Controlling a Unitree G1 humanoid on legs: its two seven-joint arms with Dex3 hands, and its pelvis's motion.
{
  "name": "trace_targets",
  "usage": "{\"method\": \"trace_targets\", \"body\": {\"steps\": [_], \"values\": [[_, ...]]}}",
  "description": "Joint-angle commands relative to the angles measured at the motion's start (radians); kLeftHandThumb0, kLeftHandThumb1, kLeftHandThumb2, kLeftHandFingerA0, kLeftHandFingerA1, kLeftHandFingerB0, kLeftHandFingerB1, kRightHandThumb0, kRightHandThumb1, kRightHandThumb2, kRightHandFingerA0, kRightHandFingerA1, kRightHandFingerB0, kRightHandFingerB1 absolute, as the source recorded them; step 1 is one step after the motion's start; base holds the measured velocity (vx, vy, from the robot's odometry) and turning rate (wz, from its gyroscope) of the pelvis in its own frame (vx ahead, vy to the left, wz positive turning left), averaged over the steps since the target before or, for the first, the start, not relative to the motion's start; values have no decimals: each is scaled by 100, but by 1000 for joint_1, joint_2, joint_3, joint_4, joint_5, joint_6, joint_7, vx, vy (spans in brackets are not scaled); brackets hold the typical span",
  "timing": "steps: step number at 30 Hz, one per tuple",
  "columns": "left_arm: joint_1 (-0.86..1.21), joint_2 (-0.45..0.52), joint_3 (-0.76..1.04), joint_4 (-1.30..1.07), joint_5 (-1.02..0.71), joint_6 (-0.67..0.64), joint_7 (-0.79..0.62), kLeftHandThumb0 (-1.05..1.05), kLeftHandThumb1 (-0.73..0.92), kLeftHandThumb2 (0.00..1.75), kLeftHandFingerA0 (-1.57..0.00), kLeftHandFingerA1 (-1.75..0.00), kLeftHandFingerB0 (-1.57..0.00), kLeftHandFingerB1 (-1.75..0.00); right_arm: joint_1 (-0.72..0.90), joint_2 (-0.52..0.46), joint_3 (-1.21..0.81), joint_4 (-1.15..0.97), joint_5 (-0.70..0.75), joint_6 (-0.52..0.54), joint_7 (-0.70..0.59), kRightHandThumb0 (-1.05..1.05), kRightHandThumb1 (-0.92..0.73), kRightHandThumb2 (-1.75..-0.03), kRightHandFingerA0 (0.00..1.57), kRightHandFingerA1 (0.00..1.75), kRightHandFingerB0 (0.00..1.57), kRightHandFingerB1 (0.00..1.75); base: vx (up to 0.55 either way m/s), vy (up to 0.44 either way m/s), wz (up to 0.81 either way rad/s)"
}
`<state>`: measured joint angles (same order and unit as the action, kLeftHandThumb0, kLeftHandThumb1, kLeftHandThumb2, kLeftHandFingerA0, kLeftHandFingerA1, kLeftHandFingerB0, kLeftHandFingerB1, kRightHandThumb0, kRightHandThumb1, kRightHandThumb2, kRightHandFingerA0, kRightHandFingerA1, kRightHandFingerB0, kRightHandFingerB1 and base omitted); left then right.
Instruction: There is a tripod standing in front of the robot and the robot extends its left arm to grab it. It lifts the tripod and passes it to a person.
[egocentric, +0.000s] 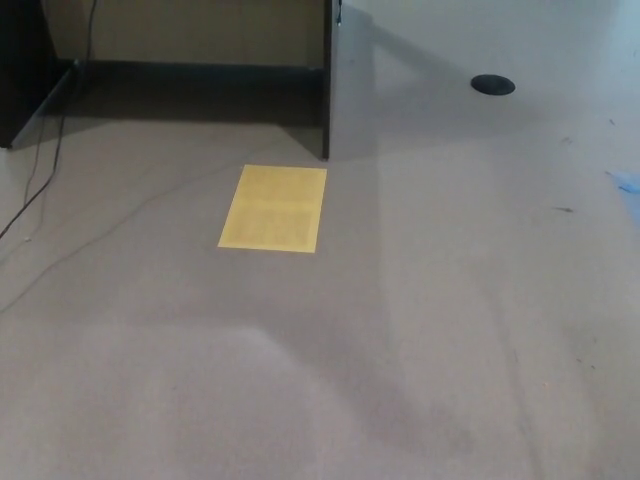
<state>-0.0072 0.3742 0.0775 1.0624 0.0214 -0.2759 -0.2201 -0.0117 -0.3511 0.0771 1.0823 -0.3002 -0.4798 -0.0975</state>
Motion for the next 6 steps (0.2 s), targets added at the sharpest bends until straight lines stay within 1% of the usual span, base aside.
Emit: {"method": "trace_targets", "body": {"steps": [1, 3, 6], "values": [[-8, 23, -14, 23, 36, -65, 38, -54, 62, 59, -20, -35, -16, -27, 9, -5, 0, 8, 4, -28, -32, -45, -70, -62, 33, 33, 22, 29, 0, 0, 0], [-7, 23, -14, 22, 33, -66, 30, -54, 63, 60, -21, -35, -16, -27, 4, -5, 2, 16, 1, -26, -36, -45, -70, -62, 34, 33, 23, 29, 0, 0, 0], [-23, 27, -10, 28, 26, -69, 19, -54, 63, 60, -19, -35, -16, -27, -13, -4, 5, 18, -1, -20, -33, -45, -70, -62, 33, 33, 23, 29, 0, 0, 0]]}}
